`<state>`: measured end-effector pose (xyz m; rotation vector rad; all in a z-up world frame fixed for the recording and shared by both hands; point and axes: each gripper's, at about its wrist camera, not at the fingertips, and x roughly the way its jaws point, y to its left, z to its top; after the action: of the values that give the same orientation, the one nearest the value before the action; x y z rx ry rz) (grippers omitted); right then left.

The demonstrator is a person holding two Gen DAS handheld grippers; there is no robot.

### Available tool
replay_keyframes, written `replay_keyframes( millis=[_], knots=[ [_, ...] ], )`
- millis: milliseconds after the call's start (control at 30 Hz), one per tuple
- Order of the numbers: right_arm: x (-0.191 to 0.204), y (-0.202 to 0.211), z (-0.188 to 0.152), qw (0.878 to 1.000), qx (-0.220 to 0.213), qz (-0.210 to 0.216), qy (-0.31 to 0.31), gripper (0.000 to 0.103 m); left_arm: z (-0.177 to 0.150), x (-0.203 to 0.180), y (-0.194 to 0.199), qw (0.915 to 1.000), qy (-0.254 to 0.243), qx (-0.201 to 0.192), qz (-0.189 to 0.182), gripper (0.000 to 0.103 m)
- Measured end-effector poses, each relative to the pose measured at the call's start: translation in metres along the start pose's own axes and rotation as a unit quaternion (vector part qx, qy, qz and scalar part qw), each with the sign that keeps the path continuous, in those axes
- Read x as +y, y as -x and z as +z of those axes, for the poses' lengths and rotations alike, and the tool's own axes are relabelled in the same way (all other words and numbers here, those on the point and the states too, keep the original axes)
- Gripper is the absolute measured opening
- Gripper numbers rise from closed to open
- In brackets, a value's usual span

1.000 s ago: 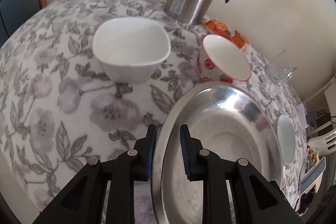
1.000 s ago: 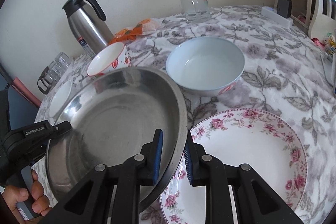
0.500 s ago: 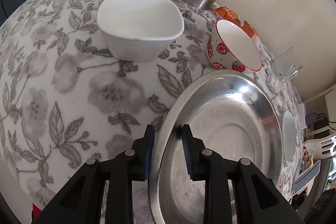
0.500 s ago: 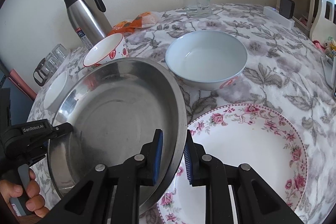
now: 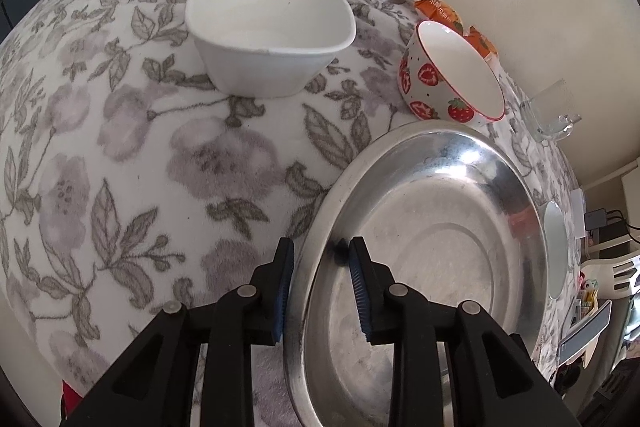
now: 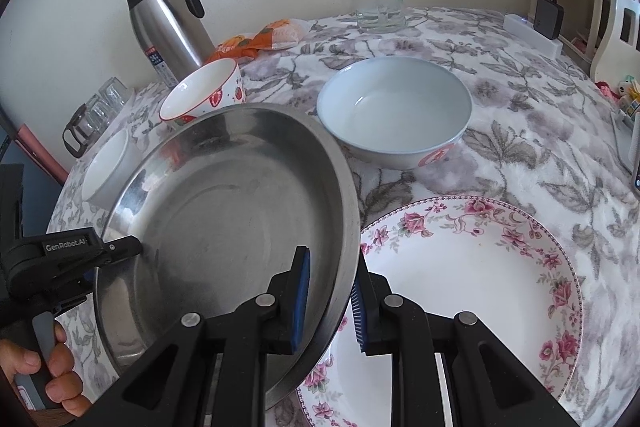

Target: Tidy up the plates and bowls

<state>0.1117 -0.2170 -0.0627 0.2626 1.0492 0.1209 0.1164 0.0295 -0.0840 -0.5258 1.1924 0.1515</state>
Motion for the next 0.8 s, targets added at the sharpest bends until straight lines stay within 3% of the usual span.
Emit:
replay_keyframes(
  millis=[800],
  knots=[
    [-0.001, 0.003, 0.001, 1.0, 0.004, 0.004, -0.01, 0.022, 0.001, -0.001, 0.013, 0.9999, -0.003, -0.012, 0.002, 0.03]
  ],
)
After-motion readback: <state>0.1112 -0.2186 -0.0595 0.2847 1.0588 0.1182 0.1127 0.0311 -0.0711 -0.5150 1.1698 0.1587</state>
